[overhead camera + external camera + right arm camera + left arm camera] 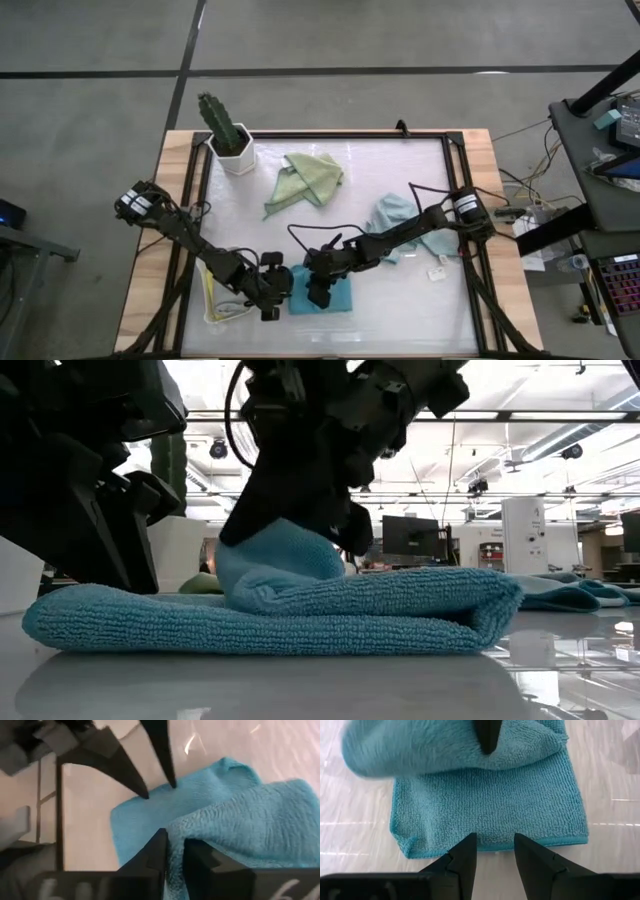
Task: Fold microfiber towels
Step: Fold the blue microfiber towel
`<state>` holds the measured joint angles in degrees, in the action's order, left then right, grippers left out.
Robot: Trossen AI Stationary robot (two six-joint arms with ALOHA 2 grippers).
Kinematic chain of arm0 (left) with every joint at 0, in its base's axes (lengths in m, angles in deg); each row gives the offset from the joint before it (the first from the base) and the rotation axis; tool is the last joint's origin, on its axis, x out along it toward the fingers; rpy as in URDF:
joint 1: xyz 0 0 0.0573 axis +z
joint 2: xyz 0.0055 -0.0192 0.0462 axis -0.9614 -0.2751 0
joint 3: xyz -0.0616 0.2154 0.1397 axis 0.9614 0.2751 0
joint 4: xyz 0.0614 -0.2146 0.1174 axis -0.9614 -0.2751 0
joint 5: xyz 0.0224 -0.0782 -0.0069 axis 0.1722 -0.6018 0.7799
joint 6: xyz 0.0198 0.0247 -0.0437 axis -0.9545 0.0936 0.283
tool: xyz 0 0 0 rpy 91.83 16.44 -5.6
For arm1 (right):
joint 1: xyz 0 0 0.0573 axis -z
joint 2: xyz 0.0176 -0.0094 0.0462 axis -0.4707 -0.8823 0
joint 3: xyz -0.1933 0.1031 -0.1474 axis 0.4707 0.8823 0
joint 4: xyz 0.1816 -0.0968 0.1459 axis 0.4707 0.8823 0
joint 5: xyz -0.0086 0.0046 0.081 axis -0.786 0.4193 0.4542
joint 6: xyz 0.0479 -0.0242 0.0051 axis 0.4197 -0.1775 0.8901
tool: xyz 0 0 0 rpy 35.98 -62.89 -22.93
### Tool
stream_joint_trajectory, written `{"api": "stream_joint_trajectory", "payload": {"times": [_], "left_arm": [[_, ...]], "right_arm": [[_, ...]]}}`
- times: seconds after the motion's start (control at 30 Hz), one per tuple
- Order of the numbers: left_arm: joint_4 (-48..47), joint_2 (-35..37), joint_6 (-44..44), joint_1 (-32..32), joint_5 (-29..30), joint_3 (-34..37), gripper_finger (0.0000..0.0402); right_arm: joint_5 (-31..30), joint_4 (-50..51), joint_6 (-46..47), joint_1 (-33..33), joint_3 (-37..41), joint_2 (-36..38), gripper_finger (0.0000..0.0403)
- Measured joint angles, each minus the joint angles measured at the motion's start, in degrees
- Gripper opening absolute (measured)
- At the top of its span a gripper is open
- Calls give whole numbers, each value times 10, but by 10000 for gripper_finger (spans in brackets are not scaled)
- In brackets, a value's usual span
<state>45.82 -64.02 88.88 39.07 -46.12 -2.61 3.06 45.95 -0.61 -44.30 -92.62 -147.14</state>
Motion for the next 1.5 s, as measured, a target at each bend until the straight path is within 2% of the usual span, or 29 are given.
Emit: {"api": "stream_joint_trajectory", "payload": {"times": [0.2,0.73,0.87,0.97,1.2,1.37,1.5], "left_arm": [[1,0,0,0,7,1,116],[4,2,1,0,5,-4,116],[4,4,1,0,-11,-7,116],[4,6,21,0,-34,-8,116],[4,13,47,-4,-52,-9,116],[22,7,94,-10,-45,-9,116],[54,-13,106,-25,-44,-13,116]], "right_arm": [[-9,-38,-8,4,-1,0,89],[-9,-29,-29,11,-5,-2,196],[25,-25,-64,12,-4,5,217],[35,19,-103,9,-4,30,223],[-28,174,-222,-35,6,87,224],[-56,176,-249,-88,26,89,224],[-125,156,-256,-119,54,82,224]]}}
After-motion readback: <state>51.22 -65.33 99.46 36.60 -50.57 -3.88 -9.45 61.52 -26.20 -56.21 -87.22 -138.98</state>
